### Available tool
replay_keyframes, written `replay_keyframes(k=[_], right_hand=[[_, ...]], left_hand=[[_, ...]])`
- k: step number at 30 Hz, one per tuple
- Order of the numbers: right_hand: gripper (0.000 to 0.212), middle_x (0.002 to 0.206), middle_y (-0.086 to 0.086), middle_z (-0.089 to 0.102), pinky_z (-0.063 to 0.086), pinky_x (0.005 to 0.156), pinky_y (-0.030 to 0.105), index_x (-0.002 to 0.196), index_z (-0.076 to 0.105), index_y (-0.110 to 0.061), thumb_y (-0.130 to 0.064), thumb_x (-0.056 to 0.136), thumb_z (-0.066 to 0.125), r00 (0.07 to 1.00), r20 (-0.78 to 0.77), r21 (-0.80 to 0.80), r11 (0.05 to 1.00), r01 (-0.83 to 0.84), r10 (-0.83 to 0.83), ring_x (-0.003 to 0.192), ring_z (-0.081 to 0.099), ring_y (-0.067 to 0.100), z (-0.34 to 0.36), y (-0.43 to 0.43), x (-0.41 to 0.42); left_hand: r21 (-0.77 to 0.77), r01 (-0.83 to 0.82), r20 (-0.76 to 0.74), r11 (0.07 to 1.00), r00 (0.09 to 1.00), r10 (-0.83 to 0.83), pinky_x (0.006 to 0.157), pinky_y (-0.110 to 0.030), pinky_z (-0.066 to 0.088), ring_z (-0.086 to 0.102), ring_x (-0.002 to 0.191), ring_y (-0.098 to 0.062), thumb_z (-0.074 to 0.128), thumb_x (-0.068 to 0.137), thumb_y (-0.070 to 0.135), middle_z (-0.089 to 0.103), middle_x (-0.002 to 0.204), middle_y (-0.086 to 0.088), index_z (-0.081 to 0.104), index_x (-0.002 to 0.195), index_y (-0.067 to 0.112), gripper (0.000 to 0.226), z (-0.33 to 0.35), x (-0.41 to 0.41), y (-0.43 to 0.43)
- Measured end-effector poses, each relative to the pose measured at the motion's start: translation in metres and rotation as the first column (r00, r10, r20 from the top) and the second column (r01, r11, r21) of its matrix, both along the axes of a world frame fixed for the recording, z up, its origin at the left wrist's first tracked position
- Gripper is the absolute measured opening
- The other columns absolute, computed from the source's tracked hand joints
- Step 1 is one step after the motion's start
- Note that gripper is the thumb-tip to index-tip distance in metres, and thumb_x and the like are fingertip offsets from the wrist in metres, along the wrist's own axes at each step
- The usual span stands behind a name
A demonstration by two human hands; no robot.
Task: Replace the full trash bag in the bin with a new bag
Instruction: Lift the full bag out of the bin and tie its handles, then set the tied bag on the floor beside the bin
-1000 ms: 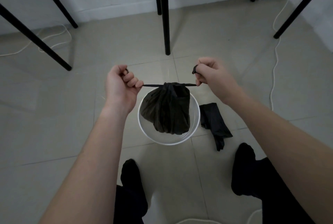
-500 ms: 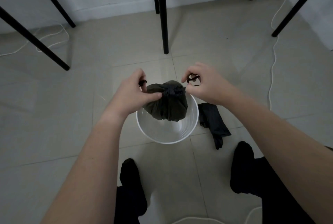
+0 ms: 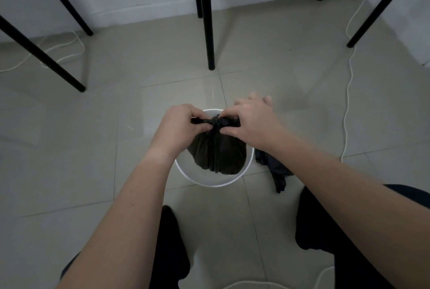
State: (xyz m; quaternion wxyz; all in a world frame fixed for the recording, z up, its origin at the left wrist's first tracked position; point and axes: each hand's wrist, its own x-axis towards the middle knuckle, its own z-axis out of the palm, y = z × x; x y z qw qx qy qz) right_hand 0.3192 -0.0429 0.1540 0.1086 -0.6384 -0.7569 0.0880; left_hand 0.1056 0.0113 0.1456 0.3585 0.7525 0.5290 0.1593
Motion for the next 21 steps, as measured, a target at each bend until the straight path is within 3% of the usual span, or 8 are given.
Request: replay_keyframes(k=[2,6,10,13,15,16,18,21], right_hand=[[0.028,0.099,-0.015,0.057,0.018,0.078,0.035,0.101,0.07,-0.04,-0.061,0.085,0.061,1.0,-0.02,0.028,1.0,-0.003,0.003,0.099,0.043,0.017,-0.003,0.002,0.002],[0.012,0.087,-0.006,0.065,0.049,0.074,0.038,0.096,0.064,-0.026,-0.037,0.091,0.066,0.966,-0.26,-0.137,0.99,-0.034,-0.003,0.085,0.061,0.022,-0.007,0.001,0.003],[0.013,0.088,-0.004,0.069,0.05,0.074,0.036,0.105,0.067,-0.025,-0.028,0.092,0.064,0.964,-0.267,-0.085,0.996,-0.004,-0.019,0.086,0.064,0.024,-0.001,-0.004,0.005],[0.019,0.096,-0.004,0.072,0.052,0.08,0.035,0.111,0.07,-0.028,-0.025,0.093,0.063,0.959,-0.273,-0.06,0.996,0.06,-0.074,0.088,0.065,0.019,0.009,-0.013,0.021],[0.021,0.099,-0.003,0.072,0.048,0.081,0.03,0.112,0.071,-0.028,-0.023,0.093,0.065,0.948,-0.282,-0.049,0.989,0.137,-0.145,0.091,0.065,0.018,0.013,-0.023,0.036],[0.021,0.1,-0.002,0.073,0.045,0.08,0.027,0.112,0.072,-0.027,-0.022,0.092,0.066,0.939,-0.291,-0.036,0.983,0.181,-0.184,0.092,0.065,0.019,0.015,-0.028,0.044],[0.021,0.096,0.002,0.074,0.04,0.075,0.025,0.111,0.072,-0.025,-0.02,0.09,0.067,0.913,-0.312,-0.002,0.962,0.274,-0.261,0.089,0.066,0.021,0.017,-0.035,0.062],[0.019,0.091,-0.001,0.072,0.039,0.071,0.026,0.109,0.071,-0.027,-0.025,0.091,0.066,0.875,-0.313,0.035,0.916,0.399,-0.369,0.083,0.062,0.017,0.016,-0.044,0.089]], left_hand=[[-0.046,0.008,0.065,0.999,0.998,-0.005,0.077,-0.015,0.051,0.069,0.082,0.008,0.085,0.084,0.024,0.076,0.08,0.023,0.082,0.084,0.041,0.018,-0.003,0.003,-0.005],[-0.059,0.015,0.156,0.998,0.988,-0.005,0.077,-0.009,0.052,0.073,0.083,0.008,0.082,0.087,0.019,0.078,0.082,0.025,0.085,0.094,0.033,0.016,-0.007,0.008,-0.01],[-0.119,0.008,0.263,0.993,0.965,0.024,0.083,-0.014,0.054,0.075,0.09,0.0,0.083,0.088,0.02,0.081,0.09,0.019,0.084,0.1,0.032,0.017,-0.011,0.01,-0.01],[-0.235,-0.021,0.369,0.972,0.923,0.109,0.087,-0.007,0.049,0.07,0.103,0.006,0.076,0.093,0.044,0.078,0.108,0.022,0.078,0.12,0.033,0.028,-0.014,0.007,-0.014],[-0.322,-0.129,0.381,0.938,0.889,0.253,0.093,-0.013,0.049,0.067,0.11,0.008,0.065,0.095,0.058,0.076,0.118,0.018,0.073,0.128,0.029,0.044,-0.024,0.004,-0.014],[-0.331,-0.208,0.322,0.92,0.892,0.318,0.099,-0.023,0.05,0.067,0.114,0.001,0.061,0.097,0.06,0.074,0.123,0.013,0.071,0.131,0.025,0.05,-0.033,0.001,-0.013],[-0.291,-0.368,0.045,0.883,0.917,0.397,0.106,-0.038,0.048,0.065,0.124,-0.023,0.064,0.097,0.05,0.07,0.133,-0.006,0.063,0.139,0.012,0.057,-0.054,-0.007,-0.008],[-0.299,-0.467,-0.402,0.832,0.853,0.334,0.105,-0.045,0.052,0.063,0.125,-0.04,0.071,0.091,0.028,0.066,0.136,-0.023,0.058,0.137,-0.002,0.056,-0.08,-0.022,-0.01]])
